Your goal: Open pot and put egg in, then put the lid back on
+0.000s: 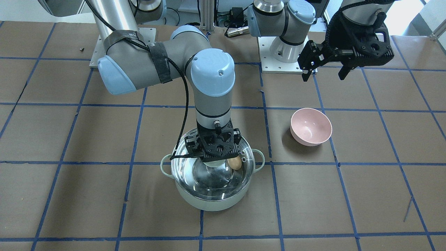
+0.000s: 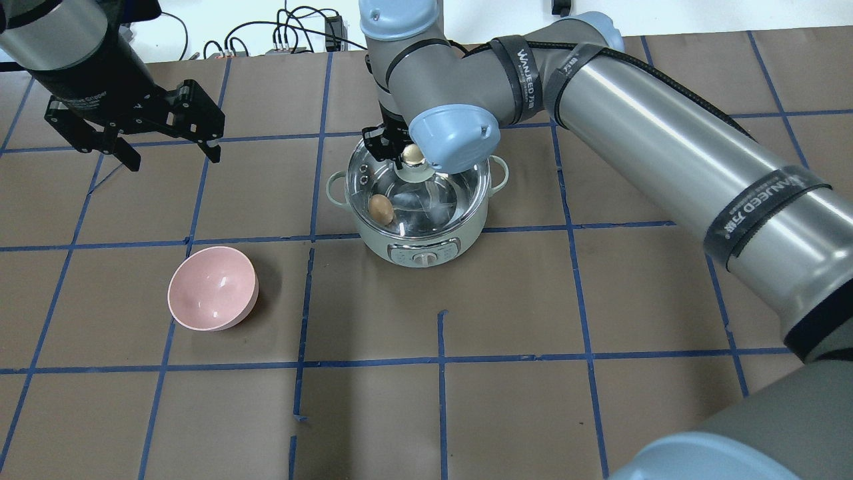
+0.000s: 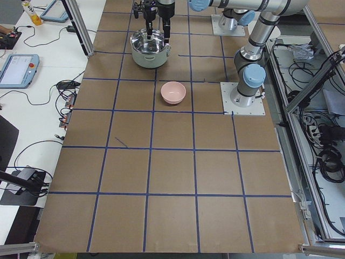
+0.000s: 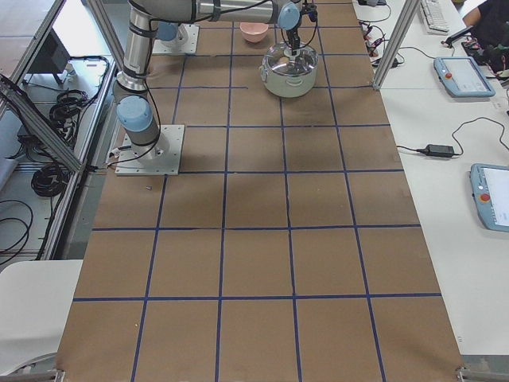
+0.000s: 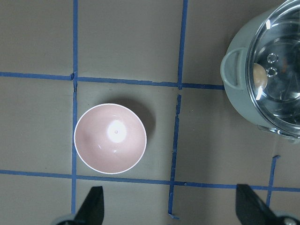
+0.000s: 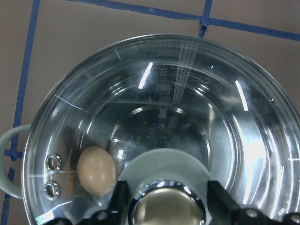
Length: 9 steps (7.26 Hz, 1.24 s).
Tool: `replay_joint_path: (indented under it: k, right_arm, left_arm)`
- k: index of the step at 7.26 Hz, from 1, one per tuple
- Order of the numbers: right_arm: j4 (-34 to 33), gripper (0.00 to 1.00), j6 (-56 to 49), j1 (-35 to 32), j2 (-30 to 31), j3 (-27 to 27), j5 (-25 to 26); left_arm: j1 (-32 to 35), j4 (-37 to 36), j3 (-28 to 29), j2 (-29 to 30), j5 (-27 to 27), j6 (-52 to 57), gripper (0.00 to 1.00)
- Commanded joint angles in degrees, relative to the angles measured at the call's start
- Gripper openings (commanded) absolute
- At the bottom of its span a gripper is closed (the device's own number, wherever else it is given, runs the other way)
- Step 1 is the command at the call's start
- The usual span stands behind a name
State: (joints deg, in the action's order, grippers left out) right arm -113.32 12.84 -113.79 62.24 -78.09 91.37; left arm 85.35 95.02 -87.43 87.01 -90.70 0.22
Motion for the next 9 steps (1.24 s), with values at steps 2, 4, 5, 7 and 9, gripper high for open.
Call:
replay_joint_path:
  k: [2,4,5,7,9]
  right_arm:
    - [1.3,1.0,-0.5,0.2,4.4,0.3,0.0]
    - [10.0,1.0,-1.1,2.0,13.0,-0.4,0.2]
    - [12.9,1.0,-2.3,5.3,16.8,-0.7,0.3]
    - [22.9,1.0,-3.4,14.7,23.6,-4.9,0.1]
    - [24.2,1.0,-4.3,15.4,25.5,-6.2,0.3]
  left_arm:
    - [0.0,0.0,0.0,0.0,0.3,-0.5,1.0]
    - [0.0,0.0,0.0,0.0,0.3,-0.5,1.0]
    - [0.0,0.0,-0.1,0.0,0.3,-0.6,1.0]
    - [0.0,0.2,0.0,0.0,0.1,-0.7,1.0]
    - [0.0,0.2,0.0,-0.1,0.3,-0.7,1.0]
